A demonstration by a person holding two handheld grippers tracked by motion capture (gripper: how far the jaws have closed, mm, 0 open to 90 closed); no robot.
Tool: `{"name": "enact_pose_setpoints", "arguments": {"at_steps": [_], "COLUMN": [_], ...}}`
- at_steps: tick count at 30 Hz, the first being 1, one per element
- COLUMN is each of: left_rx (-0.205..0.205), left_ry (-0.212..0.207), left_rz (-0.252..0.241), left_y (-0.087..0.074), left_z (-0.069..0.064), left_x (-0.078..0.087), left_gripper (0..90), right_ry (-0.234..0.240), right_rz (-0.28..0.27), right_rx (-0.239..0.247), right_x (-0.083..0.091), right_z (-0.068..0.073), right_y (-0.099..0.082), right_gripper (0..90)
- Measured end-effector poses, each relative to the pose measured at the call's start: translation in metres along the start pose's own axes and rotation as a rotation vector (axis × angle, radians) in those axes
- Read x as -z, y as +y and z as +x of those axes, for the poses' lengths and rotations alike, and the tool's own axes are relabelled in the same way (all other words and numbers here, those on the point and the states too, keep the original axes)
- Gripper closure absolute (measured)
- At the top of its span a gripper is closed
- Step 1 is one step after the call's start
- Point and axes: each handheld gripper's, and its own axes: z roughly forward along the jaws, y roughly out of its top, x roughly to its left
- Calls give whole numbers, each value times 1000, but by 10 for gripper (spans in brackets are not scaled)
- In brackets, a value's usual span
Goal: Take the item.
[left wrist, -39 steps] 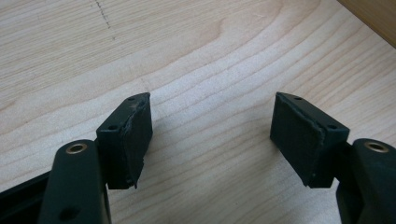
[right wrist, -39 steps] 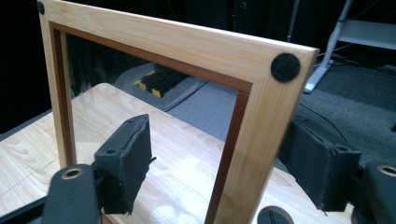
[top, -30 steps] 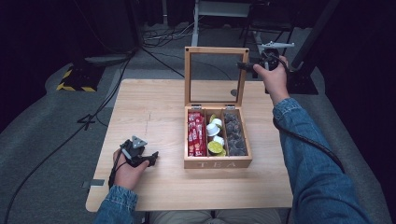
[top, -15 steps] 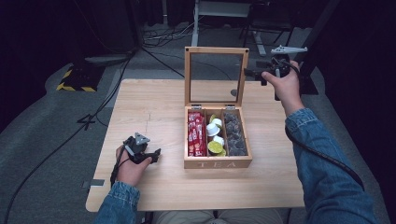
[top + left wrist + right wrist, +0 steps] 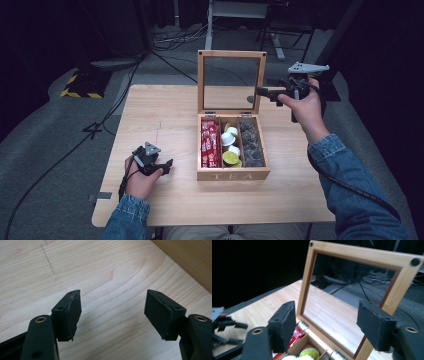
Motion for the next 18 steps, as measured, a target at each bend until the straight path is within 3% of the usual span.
{"name": "enact_pose_setpoints", "arguments": {"at_steps": [9, 18], "left_rx": [-10, -16], "left_ry": [2, 21], "left_rz": [16, 25], "left_y": [-1, -7], "left_z": [-1, 0], "left_x": [0, 5], "left_gripper": [306, 307], "right_ry": [46, 80], "right_rz": [35, 78], "right_rx": [48, 82], "right_x": [0, -8], "right_z": [27, 51], "right_y": [-13, -26], "right_gripper": [460, 463]}}
